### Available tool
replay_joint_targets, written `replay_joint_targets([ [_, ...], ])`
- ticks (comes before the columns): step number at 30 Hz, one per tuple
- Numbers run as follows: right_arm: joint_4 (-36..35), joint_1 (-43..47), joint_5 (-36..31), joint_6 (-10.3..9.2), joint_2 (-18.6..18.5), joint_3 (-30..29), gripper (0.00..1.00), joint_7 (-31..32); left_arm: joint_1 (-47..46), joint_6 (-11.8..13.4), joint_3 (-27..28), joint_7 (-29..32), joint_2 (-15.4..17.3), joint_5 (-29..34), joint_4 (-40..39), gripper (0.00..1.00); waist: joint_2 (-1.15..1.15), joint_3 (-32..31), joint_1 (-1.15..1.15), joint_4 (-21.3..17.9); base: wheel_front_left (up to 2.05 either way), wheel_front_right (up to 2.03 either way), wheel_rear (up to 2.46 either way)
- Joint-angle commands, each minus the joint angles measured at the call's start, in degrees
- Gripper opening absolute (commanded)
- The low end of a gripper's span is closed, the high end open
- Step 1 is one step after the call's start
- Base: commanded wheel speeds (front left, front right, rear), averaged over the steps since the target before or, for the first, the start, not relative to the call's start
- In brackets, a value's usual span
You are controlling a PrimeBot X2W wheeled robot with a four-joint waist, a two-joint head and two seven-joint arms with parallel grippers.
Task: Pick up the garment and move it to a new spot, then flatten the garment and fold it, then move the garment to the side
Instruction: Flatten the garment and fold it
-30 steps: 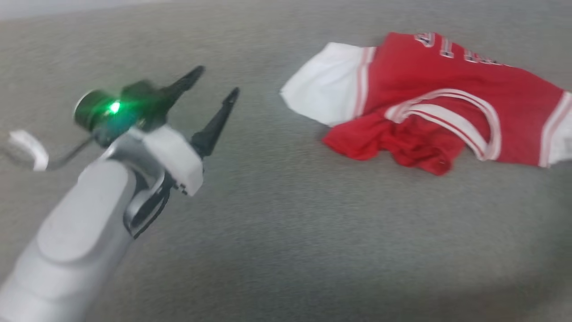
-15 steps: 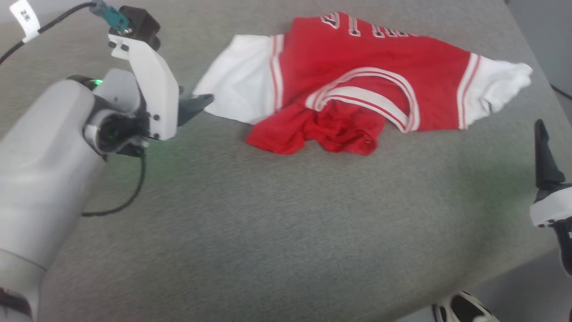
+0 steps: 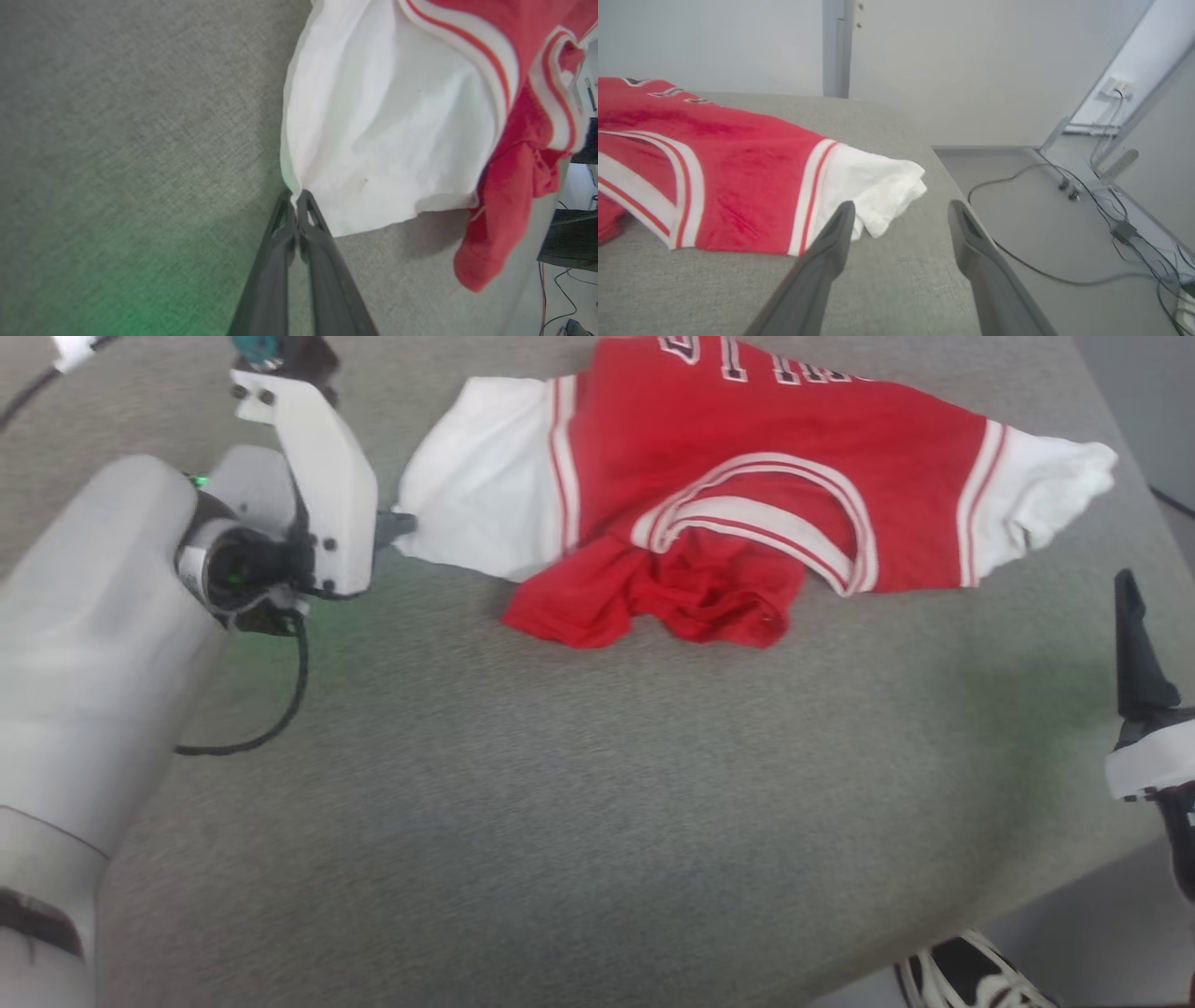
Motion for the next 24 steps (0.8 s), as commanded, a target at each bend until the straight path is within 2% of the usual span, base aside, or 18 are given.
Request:
replay_joint_targets([
  [1, -0.39, -0.35, -0.20, 0.01, -0.27, -0.01, 1.00, -0.18, 1.56, -0.07, -0.41, -0.23, 0.16, -0.45, 0.60, 0.00, 0.00, -0.68, 0.00, 1.34, 0.00, 0.00, 0.00],
  [8, -2.31, 0.45, -0.44, 0.01, -2.08, 0.97, 1.00, -0.14, 3.97, -0.06, 1.24, -5.28, 2.72, -3.05, -0.10, 0.00, 0.00, -3.78, 0.00, 7.77, 0.00, 0.00, 0.00],
  [16, -3.20, 1.87, -0.11, 0.01, -3.13, 4.17, 1.00, 2.12, 12.66, -0.06, 3.86, -12.04, 9.68, -6.51, -3.96, 0.00, 0.00, -6.95, 0.00, 14.18, 0.00, 0.00, 0.00],
  [23, -4.58, 1.97, 0.23, 0.01, -4.52, 6.87, 1.00, 4.52, 14.68, -0.06, 4.31, -17.39, 9.20, -6.39, -5.31, 0.00, 0.00, -7.50, 0.00, 15.42, 0.00, 0.00, 0.00],
  [24, -4.75, 1.97, 0.21, 0.01, -4.90, 7.10, 1.00, 4.95, 14.69, -0.06, 4.25, -18.49, 9.04, -5.99, -5.47, 0.21, 0.00, -7.58, 0.00, 15.53, 0.00, 0.00, 0.00],
])
